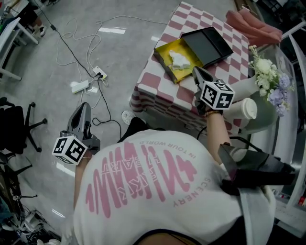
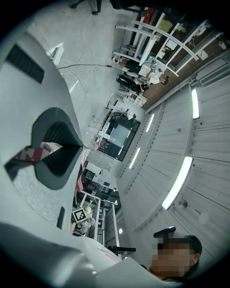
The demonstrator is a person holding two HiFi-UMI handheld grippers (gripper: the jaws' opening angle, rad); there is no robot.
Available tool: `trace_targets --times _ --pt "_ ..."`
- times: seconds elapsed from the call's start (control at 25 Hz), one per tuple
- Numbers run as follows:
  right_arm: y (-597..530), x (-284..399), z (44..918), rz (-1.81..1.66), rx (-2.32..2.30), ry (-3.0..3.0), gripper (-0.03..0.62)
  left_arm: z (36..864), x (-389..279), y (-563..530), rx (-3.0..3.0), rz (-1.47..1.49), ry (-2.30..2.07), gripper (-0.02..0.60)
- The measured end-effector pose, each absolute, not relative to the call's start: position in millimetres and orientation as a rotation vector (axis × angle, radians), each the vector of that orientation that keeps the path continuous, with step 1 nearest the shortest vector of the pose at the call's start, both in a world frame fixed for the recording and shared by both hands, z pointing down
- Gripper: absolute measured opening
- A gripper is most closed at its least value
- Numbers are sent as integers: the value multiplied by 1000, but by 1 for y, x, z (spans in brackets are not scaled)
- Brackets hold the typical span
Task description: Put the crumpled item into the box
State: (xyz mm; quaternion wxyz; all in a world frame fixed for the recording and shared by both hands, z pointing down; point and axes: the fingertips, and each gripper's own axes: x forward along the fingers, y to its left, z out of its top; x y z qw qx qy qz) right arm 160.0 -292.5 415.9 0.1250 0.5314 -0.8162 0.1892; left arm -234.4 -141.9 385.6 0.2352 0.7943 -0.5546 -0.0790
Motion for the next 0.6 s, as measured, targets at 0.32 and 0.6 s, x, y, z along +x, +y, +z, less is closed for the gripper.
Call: trace_targets --times 0.32,0.6 --pt "-237 172 386 478 1564 -2452 6 378 -199 -123 2193 -240 -1478 8" --pt "-197 171 357 384 1512 -2449 6 364 -167 -104 2209 -217 -1390 8"
